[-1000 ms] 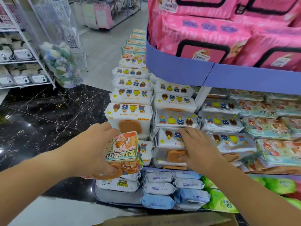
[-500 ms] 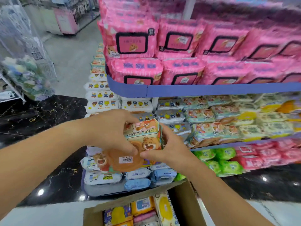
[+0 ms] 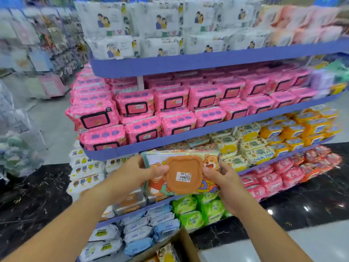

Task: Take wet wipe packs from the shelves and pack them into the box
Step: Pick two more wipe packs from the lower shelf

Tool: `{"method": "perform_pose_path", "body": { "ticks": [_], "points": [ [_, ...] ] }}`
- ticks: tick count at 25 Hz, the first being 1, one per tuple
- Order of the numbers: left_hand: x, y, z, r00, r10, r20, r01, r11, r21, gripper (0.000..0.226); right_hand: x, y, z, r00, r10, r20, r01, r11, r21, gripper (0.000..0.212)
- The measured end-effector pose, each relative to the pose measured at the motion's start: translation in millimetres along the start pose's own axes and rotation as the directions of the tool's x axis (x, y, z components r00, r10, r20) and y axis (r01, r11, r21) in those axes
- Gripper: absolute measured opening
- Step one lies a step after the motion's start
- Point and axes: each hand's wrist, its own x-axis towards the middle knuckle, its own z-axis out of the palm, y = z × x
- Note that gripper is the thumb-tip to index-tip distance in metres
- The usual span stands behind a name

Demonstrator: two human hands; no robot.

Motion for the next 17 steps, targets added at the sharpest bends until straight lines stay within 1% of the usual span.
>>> {"method": "perform_pose_path", "body": {
  "ticks": [1, 2, 4, 5, 7, 9, 10, 13, 15, 17],
  "points": [
    [8, 16, 25, 0.999, 0.034, 0.007, -0.034, 0.999, -0.014, 0.032, -1, -10, -29, 1.000, -0.011, 0.028, 0.012, 0.999, -0.030, 0.073],
    [16, 25, 46, 0.997, 0.074, 0.014, -0.073, 0.997, -0.015, 0.039, -1, -17, -57, 0.999, -0.020, 0.048, 0.023, 0.997, -0.080, 0.071],
    [36, 42, 86, 0.992, 0.126, 0.006, -0.126, 0.992, -0.019, 0.061, 2, -35, -111, 0.996, -0.043, 0.083, 0.055, 0.986, -0.156, 0.059],
    [43, 50, 104, 0.990, 0.141, -0.003, -0.141, 0.989, -0.042, 0.066, 6, -43, -134, 0.993, -0.048, 0.106, 0.067, 0.981, -0.180, 0.055],
    [70, 61, 143, 0.989, 0.144, -0.035, -0.147, 0.987, -0.071, 0.071, 22, -60, -184, 0.989, -0.029, 0.143, 0.064, 0.967, -0.249, 0.053],
    [95, 68, 171, 0.993, 0.116, -0.009, -0.116, 0.991, -0.072, 0.073, 47, -67, -222, 0.982, 0.025, 0.185, 0.031, 0.954, -0.297, 0.056],
    [110, 68, 179, 0.996, 0.090, 0.012, -0.090, 0.995, -0.045, 0.073, 63, -65, -237, 0.978, 0.061, 0.202, 0.008, 0.945, -0.326, 0.061],
    [154, 44, 196, 0.998, -0.006, 0.064, 0.000, 0.995, 0.099, 0.076, 115, -33, -265, 0.946, 0.193, 0.260, -0.045, 0.873, -0.486, 0.080],
    [187, 11, 214, 0.992, -0.089, 0.094, 0.068, 0.975, 0.213, 0.091, 150, 7, -281, 0.925, 0.272, 0.265, -0.086, 0.829, -0.552, 0.086],
    [222, -22, 235, 0.981, -0.176, 0.080, 0.145, 0.942, 0.303, 0.111, 185, 49, -295, 0.917, 0.315, 0.244, -0.123, 0.805, -0.580, 0.089]
  ]
}}
